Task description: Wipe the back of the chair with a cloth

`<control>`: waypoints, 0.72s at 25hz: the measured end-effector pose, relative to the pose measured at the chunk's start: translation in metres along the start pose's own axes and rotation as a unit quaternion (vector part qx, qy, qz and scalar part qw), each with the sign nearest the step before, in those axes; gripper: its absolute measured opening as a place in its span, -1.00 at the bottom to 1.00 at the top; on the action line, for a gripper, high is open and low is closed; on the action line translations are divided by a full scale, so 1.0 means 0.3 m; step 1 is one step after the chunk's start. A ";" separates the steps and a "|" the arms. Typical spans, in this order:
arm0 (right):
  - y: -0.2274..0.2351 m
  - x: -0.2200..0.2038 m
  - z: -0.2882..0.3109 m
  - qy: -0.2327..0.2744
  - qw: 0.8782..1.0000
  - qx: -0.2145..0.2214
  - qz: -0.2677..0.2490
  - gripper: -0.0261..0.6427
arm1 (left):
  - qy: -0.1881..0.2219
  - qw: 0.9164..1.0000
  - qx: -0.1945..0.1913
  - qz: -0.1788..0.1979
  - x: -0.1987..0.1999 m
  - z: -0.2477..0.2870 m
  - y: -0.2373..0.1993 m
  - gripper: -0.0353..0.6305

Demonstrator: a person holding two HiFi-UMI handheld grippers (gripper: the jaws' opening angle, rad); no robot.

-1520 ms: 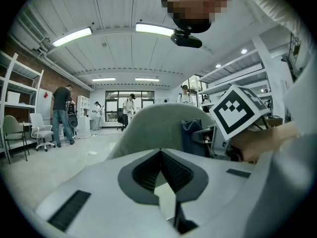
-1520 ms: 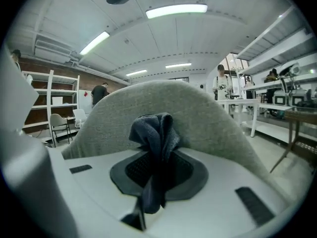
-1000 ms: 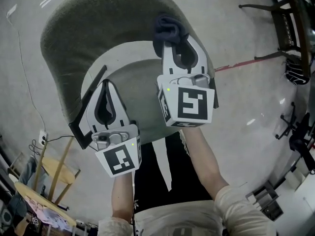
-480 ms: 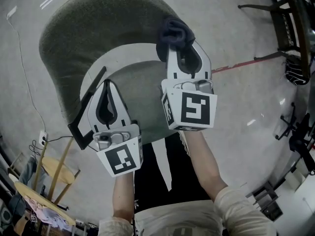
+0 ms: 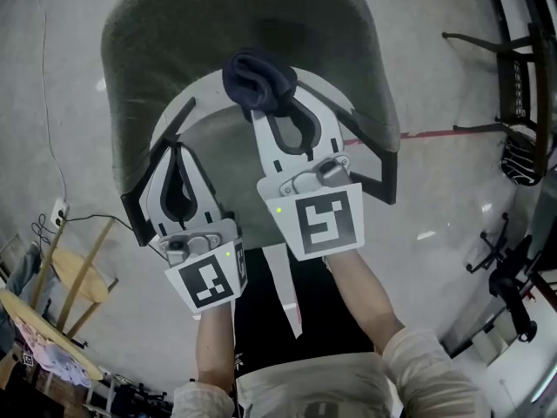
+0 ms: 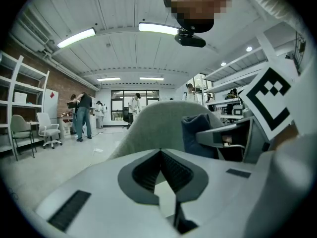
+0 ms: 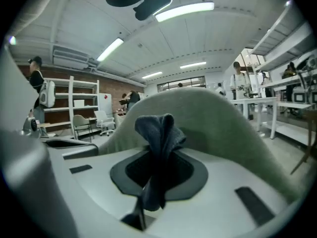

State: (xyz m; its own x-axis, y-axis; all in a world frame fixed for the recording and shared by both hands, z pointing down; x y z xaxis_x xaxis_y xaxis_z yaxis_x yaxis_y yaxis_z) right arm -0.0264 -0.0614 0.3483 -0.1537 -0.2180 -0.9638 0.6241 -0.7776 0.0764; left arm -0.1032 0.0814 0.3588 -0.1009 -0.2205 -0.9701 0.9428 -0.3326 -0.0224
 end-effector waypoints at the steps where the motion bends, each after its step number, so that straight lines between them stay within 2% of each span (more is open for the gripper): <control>1: -0.049 -0.007 0.008 -0.001 1.000 0.025 0.000 -0.74 | 0.000 1.000 0.012 0.002 -0.005 -0.019 -0.021 -0.85; 4: -0.197 -0.040 0.028 -0.008 0.994 0.106 -0.011 -0.74 | 0.006 0.999 0.053 0.008 -0.018 -0.093 -0.084 -0.85; 8: -0.385 -0.104 0.035 -0.027 0.980 0.191 -0.039 -0.74 | 0.020 0.995 0.100 -0.007 -0.042 -0.206 -0.181 -0.85; 13: -0.530 -0.164 -0.002 -0.060 0.946 0.309 -0.078 -0.74 | 0.020 0.986 0.162 -0.020 -0.061 -0.310 -0.200 -0.85; 18: -0.630 -0.225 -0.034 -0.081 0.922 0.364 -0.101 -0.74 | 0.012 0.985 0.172 -0.024 -0.085 -0.368 -0.211 -0.85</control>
State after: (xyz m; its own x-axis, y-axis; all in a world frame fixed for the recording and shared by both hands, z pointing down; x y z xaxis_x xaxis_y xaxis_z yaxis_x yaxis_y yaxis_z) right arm -0.1262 0.1064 0.3963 -0.3603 -0.0658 -0.9305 -0.0998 -0.9891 0.1085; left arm -0.1254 0.2093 0.3583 -0.1315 -0.1754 -0.9757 0.7728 -0.6346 0.0099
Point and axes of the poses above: the fingertips, and each gripper's own axes: z forward along the fingers, y to its right, x out of its top, the point moved 6 cm from there along -z, backward along the fingers, and after that the axes turned 11 degrees about -x, right-handed, at the moved point
